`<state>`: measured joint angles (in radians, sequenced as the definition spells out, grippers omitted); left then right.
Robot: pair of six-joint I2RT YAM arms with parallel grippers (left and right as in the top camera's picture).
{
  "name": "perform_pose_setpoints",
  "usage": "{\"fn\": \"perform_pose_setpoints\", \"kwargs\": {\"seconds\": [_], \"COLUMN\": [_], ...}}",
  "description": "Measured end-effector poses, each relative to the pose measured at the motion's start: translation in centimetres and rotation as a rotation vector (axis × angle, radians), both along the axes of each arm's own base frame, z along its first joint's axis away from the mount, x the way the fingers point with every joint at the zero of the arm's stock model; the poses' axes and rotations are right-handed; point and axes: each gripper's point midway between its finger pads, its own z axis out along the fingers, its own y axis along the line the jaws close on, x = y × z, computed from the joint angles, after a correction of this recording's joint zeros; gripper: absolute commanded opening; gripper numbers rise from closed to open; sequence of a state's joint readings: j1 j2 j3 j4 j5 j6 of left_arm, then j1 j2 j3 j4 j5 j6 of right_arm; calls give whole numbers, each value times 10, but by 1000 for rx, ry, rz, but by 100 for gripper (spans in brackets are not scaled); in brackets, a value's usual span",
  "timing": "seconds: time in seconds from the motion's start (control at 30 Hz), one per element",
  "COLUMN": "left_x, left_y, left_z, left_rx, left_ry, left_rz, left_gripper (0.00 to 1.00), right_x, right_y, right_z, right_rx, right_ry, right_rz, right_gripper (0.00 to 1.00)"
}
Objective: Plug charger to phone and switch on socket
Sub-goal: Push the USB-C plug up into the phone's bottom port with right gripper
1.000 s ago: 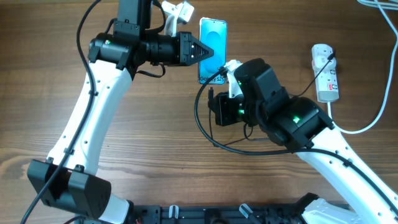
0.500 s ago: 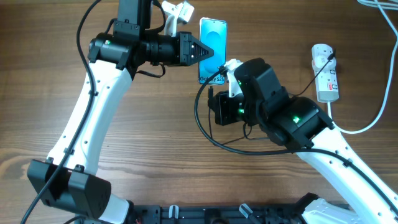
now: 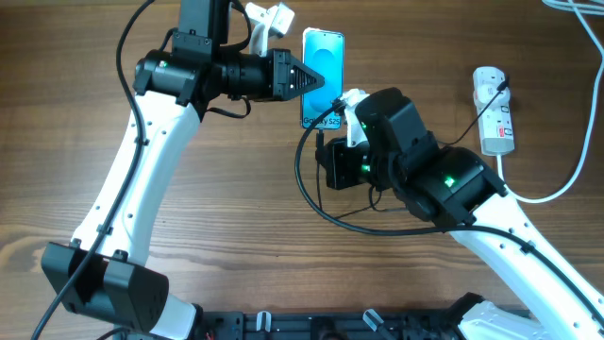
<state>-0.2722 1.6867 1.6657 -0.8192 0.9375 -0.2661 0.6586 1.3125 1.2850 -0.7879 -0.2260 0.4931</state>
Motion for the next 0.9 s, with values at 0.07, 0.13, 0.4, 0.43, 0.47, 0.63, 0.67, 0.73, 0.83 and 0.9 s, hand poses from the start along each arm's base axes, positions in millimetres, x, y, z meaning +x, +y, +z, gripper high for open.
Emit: {"fn": "perform_pose_setpoints", "kwargs": {"seconds": [0.07, 0.13, 0.4, 0.43, 0.47, 0.63, 0.67, 0.73, 0.83, 0.9], "left_x": [0, 0, -1, -1, -1, -1, -1, -1, -1, -1], "left_y": [0, 0, 0, 0, 0, 0, 0, 0, 1, 1], "left_z": [0, 0, 0, 0, 0, -1, -1, -1, -1, -1], "left_rx": [0, 0, 4, 5, 5, 5, 5, 6, 7, 8], "left_ry": [0, 0, -15, -16, -16, -18, -18, -17, -13, -12], "left_rz": [0, 0, -10, -10, -10, -12, -12, -11, -11, -11], "left_gripper": [4, 4, 4, 4, 4, 4, 4, 4, 4, 4], "right_x": [0, 0, 0, 0, 1, 1, 2, 2, 2, 2], "right_y": [0, 0, 0, 0, 0, 1, 1, 1, 1, 2], "right_z": [0, 0, 0, 0, 1, 2, 2, 2, 2, 2], "right_rx": [0, 0, 1, 2, 2, 6, 7, 8, 8, 9], "right_ry": [-1, -1, -1, -2, -3, -7, -9, -9, -10, -14], "right_rz": [0, 0, 0, 0, 0, 0, 0, 0, 0, 1], "right_gripper": [4, 4, 4, 4, 4, 4, 4, 4, 4, 4]}}
